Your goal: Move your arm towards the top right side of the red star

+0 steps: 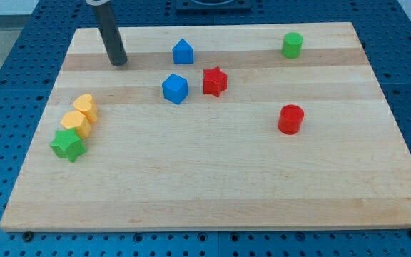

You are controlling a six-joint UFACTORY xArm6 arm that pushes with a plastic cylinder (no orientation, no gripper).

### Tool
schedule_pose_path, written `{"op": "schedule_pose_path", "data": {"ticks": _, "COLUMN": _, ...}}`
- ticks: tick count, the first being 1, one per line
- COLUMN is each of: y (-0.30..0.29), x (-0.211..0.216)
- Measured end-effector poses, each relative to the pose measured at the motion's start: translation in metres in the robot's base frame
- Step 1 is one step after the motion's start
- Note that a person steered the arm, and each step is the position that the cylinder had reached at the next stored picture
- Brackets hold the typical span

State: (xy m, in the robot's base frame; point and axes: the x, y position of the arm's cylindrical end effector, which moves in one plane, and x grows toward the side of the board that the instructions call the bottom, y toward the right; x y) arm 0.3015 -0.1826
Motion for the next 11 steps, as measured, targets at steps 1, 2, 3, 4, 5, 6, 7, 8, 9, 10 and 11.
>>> {"op": "schedule_pose_path", "data": {"ticks": 1, "y": 0.011, "x": 0.021}}
{"op": "schedule_pose_path", "data": {"ticks": 2, "y": 0.014, "x": 0.042}}
{"op": "schedule_pose_path", "data": {"ticks": 3, "y": 0.014, "x": 0.048}}
{"op": "schedule_pose_path", "data": {"ticks": 4, "y": 0.04, "x": 0.062}}
{"op": "schedule_pose_path", "data": {"ticks": 5, "y": 0.078, "x": 0.057}}
{"op": "schedule_pose_path", "data": {"ticks": 6, "y": 0.1, "x": 0.037}}
{"op": "schedule_pose_path", "data": {"ticks": 7, "y": 0.152, "x": 0.021}}
{"op": "schedule_pose_path", "data": {"ticks": 8, "y": 0.211, "x": 0.021}}
{"op": "schedule_pose_path", "data": {"ticks": 9, "y": 0.223, "x": 0.03}}
{"op": "schedule_pose_path", "data": {"ticks": 10, "y": 0.202, "x": 0.039}}
{"op": "schedule_pose_path", "data": {"ticks": 11, "y": 0.187, "x": 0.039}}
